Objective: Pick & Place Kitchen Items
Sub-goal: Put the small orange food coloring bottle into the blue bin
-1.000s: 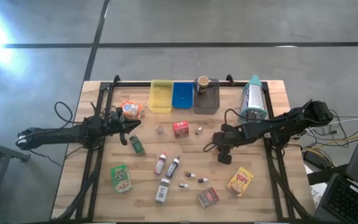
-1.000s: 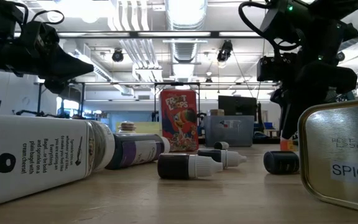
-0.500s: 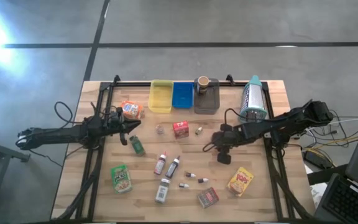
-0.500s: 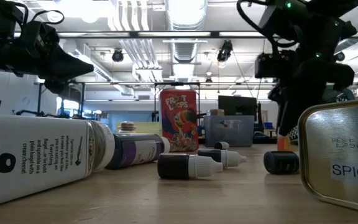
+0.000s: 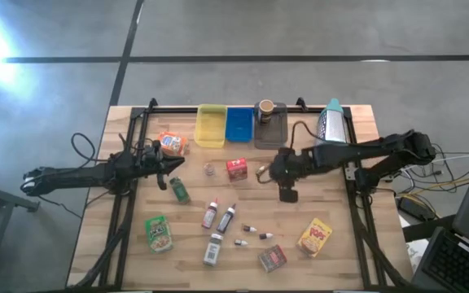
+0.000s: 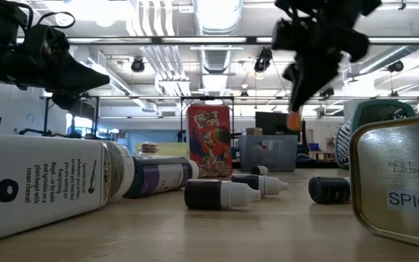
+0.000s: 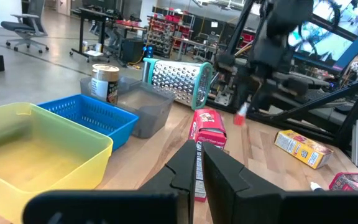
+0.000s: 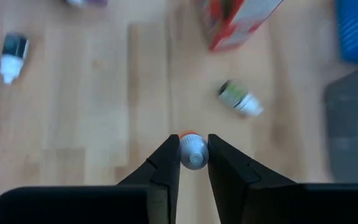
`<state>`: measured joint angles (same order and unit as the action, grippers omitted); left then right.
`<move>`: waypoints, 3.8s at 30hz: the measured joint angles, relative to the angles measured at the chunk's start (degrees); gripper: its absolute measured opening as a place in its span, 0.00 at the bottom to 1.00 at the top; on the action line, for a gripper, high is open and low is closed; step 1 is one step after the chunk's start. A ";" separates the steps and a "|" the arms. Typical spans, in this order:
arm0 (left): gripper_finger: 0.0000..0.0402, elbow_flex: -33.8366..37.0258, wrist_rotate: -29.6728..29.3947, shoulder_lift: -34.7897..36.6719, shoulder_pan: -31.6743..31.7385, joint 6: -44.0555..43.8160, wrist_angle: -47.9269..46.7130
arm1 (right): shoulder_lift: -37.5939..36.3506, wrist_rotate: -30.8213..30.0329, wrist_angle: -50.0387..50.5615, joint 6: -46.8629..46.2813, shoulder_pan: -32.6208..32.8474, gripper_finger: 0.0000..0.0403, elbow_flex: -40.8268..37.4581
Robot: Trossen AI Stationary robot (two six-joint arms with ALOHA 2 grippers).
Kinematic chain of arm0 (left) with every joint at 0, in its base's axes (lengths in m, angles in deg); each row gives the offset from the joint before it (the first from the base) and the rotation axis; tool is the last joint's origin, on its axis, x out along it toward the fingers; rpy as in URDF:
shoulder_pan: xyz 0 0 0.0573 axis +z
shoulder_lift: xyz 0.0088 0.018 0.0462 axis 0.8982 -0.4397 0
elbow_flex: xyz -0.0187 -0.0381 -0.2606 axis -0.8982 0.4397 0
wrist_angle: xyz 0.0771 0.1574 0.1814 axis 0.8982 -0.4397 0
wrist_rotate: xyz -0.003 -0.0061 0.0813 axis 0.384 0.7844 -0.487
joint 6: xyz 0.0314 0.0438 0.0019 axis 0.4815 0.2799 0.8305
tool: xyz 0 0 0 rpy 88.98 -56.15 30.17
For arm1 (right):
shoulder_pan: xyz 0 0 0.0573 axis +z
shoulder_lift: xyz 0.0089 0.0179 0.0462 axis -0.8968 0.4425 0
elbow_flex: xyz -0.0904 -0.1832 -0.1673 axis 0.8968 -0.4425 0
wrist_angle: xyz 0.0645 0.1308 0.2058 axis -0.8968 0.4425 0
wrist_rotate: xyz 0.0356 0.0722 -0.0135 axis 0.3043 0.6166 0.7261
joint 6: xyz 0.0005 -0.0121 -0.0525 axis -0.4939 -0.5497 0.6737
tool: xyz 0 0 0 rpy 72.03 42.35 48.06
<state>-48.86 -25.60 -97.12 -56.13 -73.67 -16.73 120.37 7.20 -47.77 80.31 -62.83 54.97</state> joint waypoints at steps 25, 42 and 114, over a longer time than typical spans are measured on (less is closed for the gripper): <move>0.08 0.00 0.00 -0.03 -0.02 0.00 -0.48 | 19.07 15.06 8.22 26.75 -27.06 0.15 36.85; 0.08 0.00 0.00 -0.14 -0.02 0.02 -1.69 | 40.04 17.01 12.64 29.65 -34.54 0.14 57.10; 0.08 0.00 -0.01 -0.44 -0.01 0.04 -3.04 | 55.93 12.29 3.51 20.79 -35.67 0.15 60.86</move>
<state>-48.86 -25.61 -97.56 -56.14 -73.62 -19.77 176.30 19.49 -44.26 101.11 -98.50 115.82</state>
